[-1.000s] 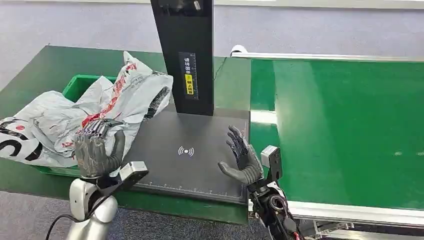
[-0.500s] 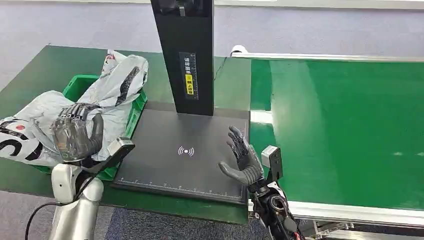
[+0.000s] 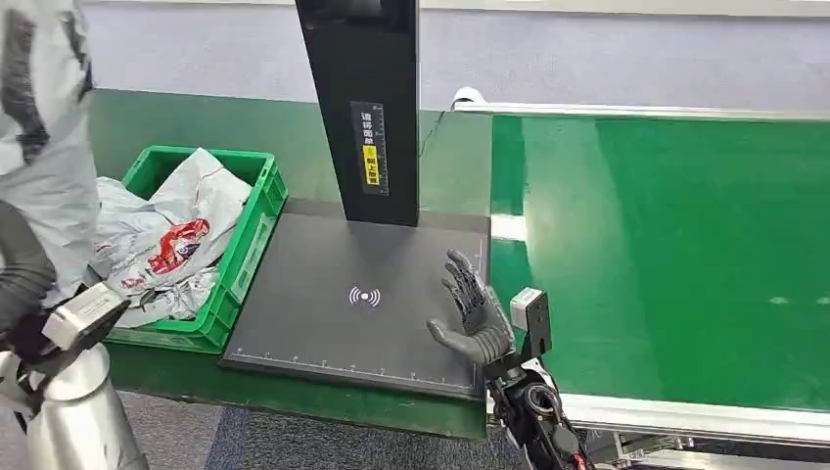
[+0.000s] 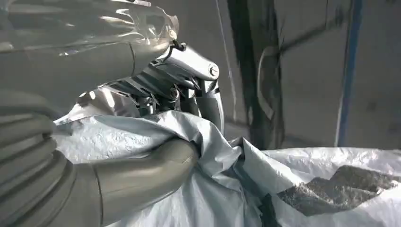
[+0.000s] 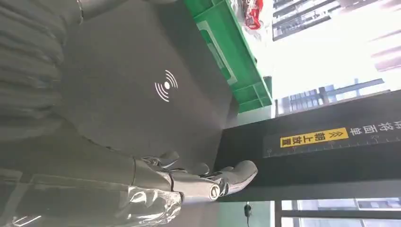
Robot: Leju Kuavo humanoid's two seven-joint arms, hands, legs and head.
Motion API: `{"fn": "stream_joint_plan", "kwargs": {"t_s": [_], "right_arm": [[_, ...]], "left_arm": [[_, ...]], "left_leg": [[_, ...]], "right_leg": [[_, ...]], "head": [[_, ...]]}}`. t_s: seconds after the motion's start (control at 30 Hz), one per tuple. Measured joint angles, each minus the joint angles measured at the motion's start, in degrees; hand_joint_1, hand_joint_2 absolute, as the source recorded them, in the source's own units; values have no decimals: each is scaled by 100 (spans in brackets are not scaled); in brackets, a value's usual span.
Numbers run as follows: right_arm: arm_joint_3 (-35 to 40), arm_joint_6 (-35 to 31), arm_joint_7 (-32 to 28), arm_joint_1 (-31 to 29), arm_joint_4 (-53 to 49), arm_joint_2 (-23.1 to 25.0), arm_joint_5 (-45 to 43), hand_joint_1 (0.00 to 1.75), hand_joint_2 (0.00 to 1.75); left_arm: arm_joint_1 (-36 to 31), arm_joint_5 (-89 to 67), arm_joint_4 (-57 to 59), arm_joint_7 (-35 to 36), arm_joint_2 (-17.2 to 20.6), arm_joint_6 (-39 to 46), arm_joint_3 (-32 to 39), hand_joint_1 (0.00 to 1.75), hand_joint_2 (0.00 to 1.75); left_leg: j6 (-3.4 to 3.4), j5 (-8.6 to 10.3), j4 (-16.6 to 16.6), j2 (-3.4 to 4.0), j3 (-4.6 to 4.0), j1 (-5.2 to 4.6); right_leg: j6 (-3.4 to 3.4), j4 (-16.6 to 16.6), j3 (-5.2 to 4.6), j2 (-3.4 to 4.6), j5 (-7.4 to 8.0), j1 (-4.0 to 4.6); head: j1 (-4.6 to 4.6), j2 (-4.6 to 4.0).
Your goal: Moved the parcel from conveyor to table for the left to box.
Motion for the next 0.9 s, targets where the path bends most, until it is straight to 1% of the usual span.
{"fn": "stream_joint_plan", "kwargs": {"t_s": [0.13, 0.17, 0.2, 0.23, 0.27, 0.3, 0.33, 0.4, 0.47, 0.53, 0.67, 0.77, 0.9], "right_arm": [[0, -20, -11, 19, 7, -11, 7, 0, 175], [0, -24, -7, 26, 7, -13, 11, 0, 175], [-4, -48, 0, 40, 2, -15, 9, 0, 175], [-7, -65, 26, 55, -15, -17, 11, 0, 175], [-7, -66, 61, 69, -46, -18, 13, 0, 175], [-9, -59, 89, 80, -79, -17, 13, 0, 175], [-15, -35, 122, 84, -98, -20, 22, 0, 175], [-46, -17, 175, 83, -107, -28, 46, 0, 175], [-52, -9, 181, 83, -107, -28, 83, 0, 175], [-63, -7, 181, 83, -107, -28, 109, 0, 175], [-66, 15, 181, 88, -107, -13, 206, 0, 175], [-66, 20, 205, 107, -107, -9, 260, 0, 175], [-68, 22, 225, 189, -144, -2, 286, 0, 175]], "left_arm": [[36, -256, 47, -4, -83, 0, -127, 175, 175], [30, -418, 141, 64, -107, -2, -160, 175, 175], [-14, -725, 377, 333, -109, -20, -203, 175, 175], [-80, -1121, 711, 873, -70, -83, -286, 175, 175], [-146, -1515, 1067, 1604, 13, -172, -425, 175, 175], [-226, -1871, 1425, 2302, 117, -361, -578, 175, 175], [-309, -2132, 1769, 2854, 220, -602, -708, 175, 175], [-517, -2536, 2448, 3599, 385, -1024, -910, 175, 175], [-732, -2660, 3164, 4082, 548, -1339, -1073, 175, 175], [-940, -2660, 3787, 4373, 656, -1558, -1147, 175, 175], [-1184, -2651, 4667, 4632, 820, -1508, -1206, 175, 175], [-1266, -2656, 5036, 4738, 929, -1327, -1222, 175, 175], [-1326, -2656, 5316, 4791, 1047, -1307, -1169, 175, 175]], "left_leg": [[0, 1, 0, 0, 5, 0], [0, 1, 1, 0, 8, 0], [0, 1, 1, 0, 14, -2], [0, 2, 2, -4, 17, -1], [0, 3, 2, -5, 18, -1], [-1, 3, 1, -3, 17, -1], [-1, 4, 1, 4, 18, 1], [-2, 9, 1, 5, 17, 1], [-2, 9, 1, 7, 15, 1], [-2, 9, 1, 8, 15, 1], [-4, 5, 1, 19, 14, 1], [-5, 4, 0, 20, 14, 1], [-5, 4, -1, 20, 17, 1]], "right_leg": [[0, -1, 1, -1, 1, 0], [0, -1, 1, -1, 1, -1], [0, -1, 7, -2, 1, -1], [0, -1, 14, -8, 1, -2], [0, -1, 14, -8, 1, -1], [-1, -1, 14, -6, 2, -1], [-8, 0, 13, -2, 8, 1], [-10, 1, 10, -1, 10, 2], [-11, 2, 9, 0, 10, 2], [-11, 2, 10, 1, 10, 2], [-11, 2, 7, 11, 9, 2], [-11, 2, 7, 12, 9, 2], [-12, 2, 9, 12, 9, 2]], "head": [[0, 0], [0, 0], [2, 0], [-2, 0], [4, 0], [0, 0], [0, 0], [2, 0], [0, 0], [2, 0], [0, 0], [0, 0], [0, 0]]}}
